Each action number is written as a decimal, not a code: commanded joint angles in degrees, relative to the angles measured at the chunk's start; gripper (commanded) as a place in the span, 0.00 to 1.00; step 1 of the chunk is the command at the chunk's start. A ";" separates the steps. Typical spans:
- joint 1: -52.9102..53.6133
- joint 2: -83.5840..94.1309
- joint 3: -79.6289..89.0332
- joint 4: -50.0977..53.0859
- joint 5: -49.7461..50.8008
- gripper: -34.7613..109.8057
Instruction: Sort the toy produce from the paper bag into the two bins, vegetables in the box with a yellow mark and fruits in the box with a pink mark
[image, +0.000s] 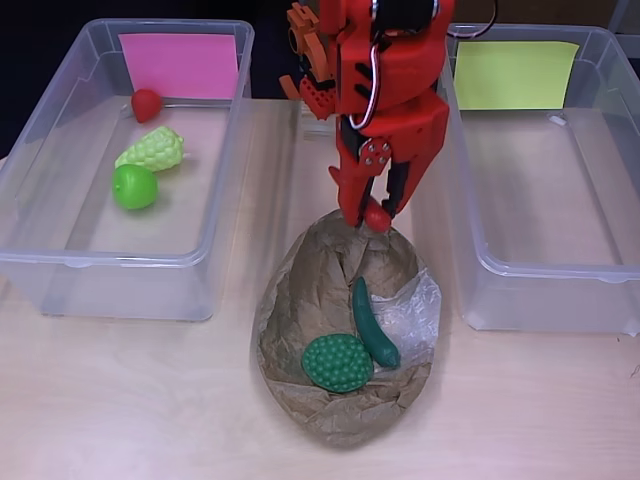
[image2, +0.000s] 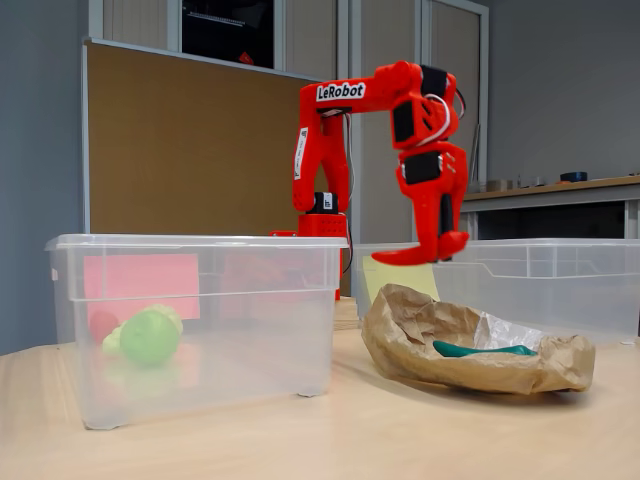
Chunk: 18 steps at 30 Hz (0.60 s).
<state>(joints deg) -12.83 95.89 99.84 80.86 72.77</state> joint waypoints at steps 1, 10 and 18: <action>-4.04 8.53 2.02 6.15 8.26 0.33; -20.48 20.04 4.75 20.04 34.37 0.33; -40.43 19.16 5.10 19.42 61.26 0.33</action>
<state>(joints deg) -46.67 114.26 103.97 100.81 123.93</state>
